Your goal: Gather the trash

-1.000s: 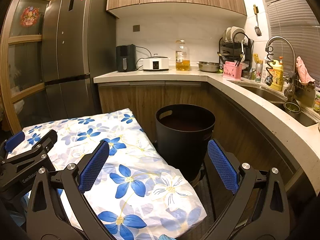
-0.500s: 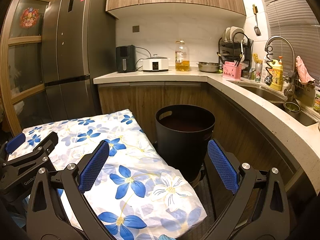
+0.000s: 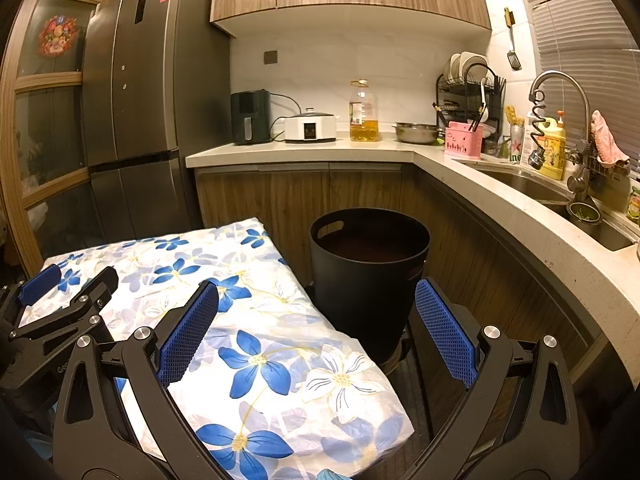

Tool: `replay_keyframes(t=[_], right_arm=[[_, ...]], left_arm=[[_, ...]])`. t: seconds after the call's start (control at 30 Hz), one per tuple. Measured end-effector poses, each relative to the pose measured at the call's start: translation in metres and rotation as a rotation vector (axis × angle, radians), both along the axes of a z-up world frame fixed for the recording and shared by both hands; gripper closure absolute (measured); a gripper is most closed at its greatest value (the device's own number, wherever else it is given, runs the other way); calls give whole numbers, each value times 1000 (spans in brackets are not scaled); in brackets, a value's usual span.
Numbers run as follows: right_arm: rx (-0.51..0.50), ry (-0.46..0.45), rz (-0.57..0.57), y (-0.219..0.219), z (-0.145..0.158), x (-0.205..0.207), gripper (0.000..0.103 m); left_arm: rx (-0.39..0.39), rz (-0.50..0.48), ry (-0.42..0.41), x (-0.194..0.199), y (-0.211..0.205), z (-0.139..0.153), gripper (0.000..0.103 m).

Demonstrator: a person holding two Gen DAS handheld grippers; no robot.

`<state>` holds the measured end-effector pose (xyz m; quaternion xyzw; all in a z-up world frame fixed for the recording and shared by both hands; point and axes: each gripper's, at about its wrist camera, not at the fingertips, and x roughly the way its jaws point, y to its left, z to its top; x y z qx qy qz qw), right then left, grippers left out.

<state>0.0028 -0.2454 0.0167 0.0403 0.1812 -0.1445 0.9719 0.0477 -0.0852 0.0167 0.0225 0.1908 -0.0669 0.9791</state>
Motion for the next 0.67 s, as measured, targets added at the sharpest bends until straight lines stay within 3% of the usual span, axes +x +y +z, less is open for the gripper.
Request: replay_keyframes(t=[0.3,0.43,0.67], right_arm=[[2,-3,2,-1,0,-1,6],[4,-2,0,0,0,0,6],[8,-5,-6,1,0,0,6]], left_arm=[[6,20,1,1,3,1,17],[12,33,-8,1,5,2,7],[-8,53,-11,1,12,4,7]])
